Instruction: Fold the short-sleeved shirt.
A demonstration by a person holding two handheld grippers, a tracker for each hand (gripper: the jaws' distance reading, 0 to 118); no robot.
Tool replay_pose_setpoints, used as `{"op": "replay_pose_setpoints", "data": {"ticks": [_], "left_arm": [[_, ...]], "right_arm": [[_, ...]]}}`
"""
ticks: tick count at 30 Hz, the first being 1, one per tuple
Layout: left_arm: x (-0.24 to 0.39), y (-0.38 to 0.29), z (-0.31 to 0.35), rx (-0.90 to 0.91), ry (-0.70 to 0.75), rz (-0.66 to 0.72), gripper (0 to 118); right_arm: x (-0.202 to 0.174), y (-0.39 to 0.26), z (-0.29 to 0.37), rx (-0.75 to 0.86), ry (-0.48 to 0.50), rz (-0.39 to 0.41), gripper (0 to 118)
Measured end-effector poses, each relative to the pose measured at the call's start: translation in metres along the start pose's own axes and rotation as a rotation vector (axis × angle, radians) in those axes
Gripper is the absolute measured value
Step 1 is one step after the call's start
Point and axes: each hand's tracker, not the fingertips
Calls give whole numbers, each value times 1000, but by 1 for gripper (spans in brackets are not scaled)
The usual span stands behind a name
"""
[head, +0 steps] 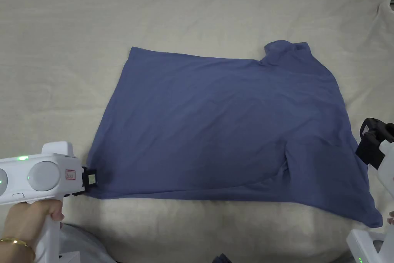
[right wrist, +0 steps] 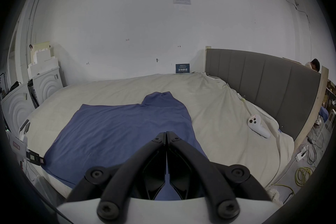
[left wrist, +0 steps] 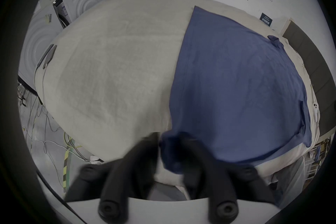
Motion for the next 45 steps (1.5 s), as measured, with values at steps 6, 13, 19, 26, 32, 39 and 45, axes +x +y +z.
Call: {"op": "replay_pose_setpoints", "data": {"ticks": [6,13,19,26,32,39,45], "left_arm": [[4,-7,7,36,-25,50,0],[-6,-11,41,177,-106,179,0],[-4,-10,47,204,-111,199,0],[-5,-11,52,203,-115,189,0],[-3,-12,50,190,-106,177,0],[-1,-13,52,188,-94,171,0],[-13,2,62,198,-136,252,0]], "right_arm": [[4,-2,-1,-19,-8,4,0],[28,-3,-17,-167,-41,-24,4],[53,-26,-45,-446,-23,-24,114],[73,-63,-60,-611,-98,0,95],[89,-88,-63,-711,-39,-91,58],[90,-91,-62,-721,25,-149,8],[95,-47,-41,-657,90,-165,8]]}}
